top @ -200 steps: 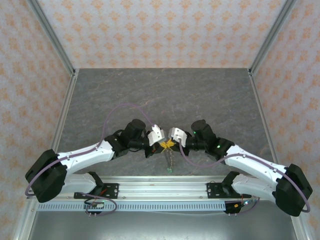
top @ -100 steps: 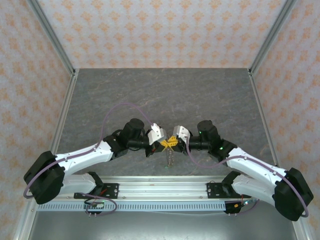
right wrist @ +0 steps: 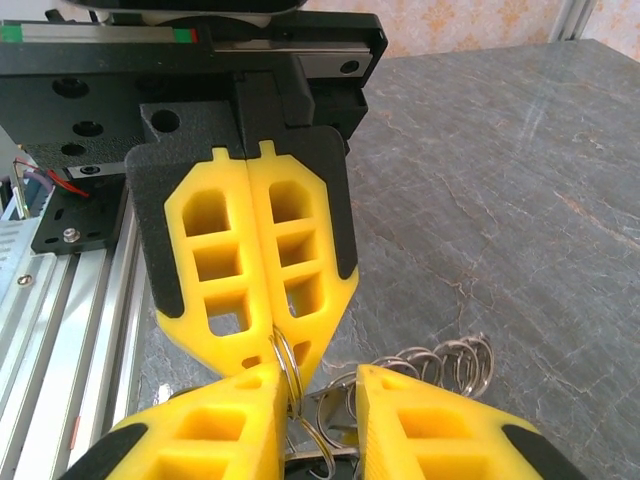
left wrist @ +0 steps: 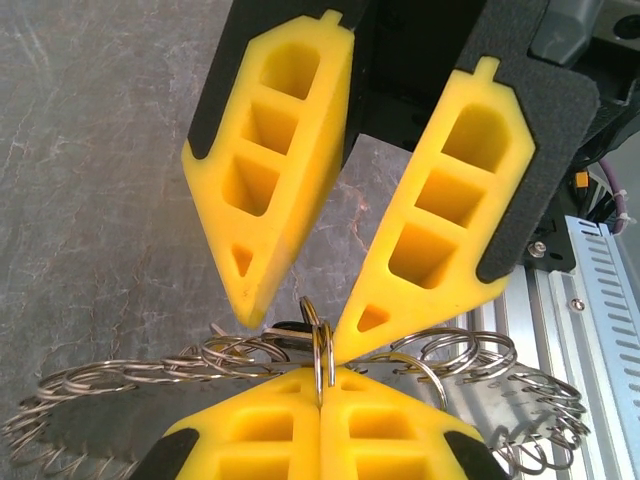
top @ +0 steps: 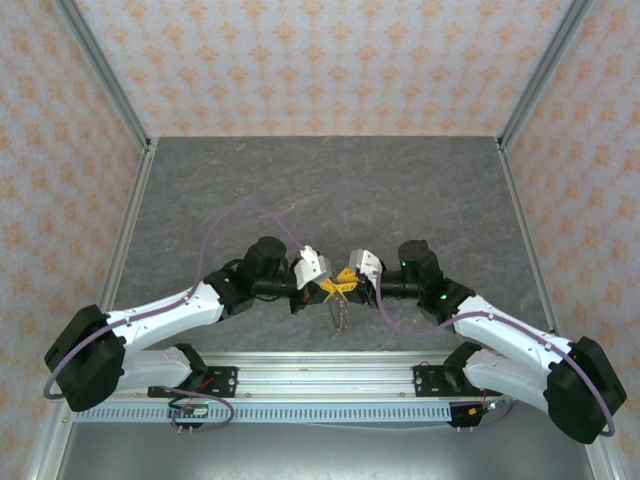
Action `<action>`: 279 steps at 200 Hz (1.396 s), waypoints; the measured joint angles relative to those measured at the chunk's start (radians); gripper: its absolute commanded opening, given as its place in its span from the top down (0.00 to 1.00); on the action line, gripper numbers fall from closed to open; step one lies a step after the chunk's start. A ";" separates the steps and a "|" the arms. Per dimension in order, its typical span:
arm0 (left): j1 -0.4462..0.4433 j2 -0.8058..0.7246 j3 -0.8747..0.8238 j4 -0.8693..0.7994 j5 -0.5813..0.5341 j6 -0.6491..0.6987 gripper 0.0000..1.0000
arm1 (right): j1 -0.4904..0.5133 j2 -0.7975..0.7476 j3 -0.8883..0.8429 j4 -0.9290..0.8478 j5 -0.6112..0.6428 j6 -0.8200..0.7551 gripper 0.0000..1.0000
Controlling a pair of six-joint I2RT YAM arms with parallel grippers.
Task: Put the keys on the keyring
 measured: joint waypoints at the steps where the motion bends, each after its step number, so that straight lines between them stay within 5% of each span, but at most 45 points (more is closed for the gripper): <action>1: 0.000 0.000 0.000 0.000 0.000 0.000 1.00 | 0.000 0.000 0.000 0.000 -0.001 0.000 0.77; 58: 0.000 -0.007 0.000 -0.001 0.000 0.000 1.00 | -0.005 -0.005 0.000 -0.008 -0.040 -0.002 0.97; 88: 0.000 -0.007 0.000 -0.005 0.003 0.000 1.00 | -0.006 -0.004 0.000 -0.011 -0.048 -0.003 0.90; 104: 0.000 -0.007 0.000 -0.006 0.003 0.000 1.00 | -0.006 0.000 0.000 -0.011 -0.053 -0.006 1.00; 196: 0.000 -0.019 0.024 -0.046 -0.005 0.024 0.91 | -0.012 0.026 0.111 -0.181 -0.077 -0.026 1.00; 250: 0.000 -0.002 0.068 -0.117 -0.009 0.064 0.89 | 0.034 0.058 0.230 -0.385 0.013 -0.123 1.00; 279: -0.006 0.008 0.069 -0.137 -0.009 0.075 0.97 | 0.055 0.071 0.247 -0.433 0.043 -0.150 1.00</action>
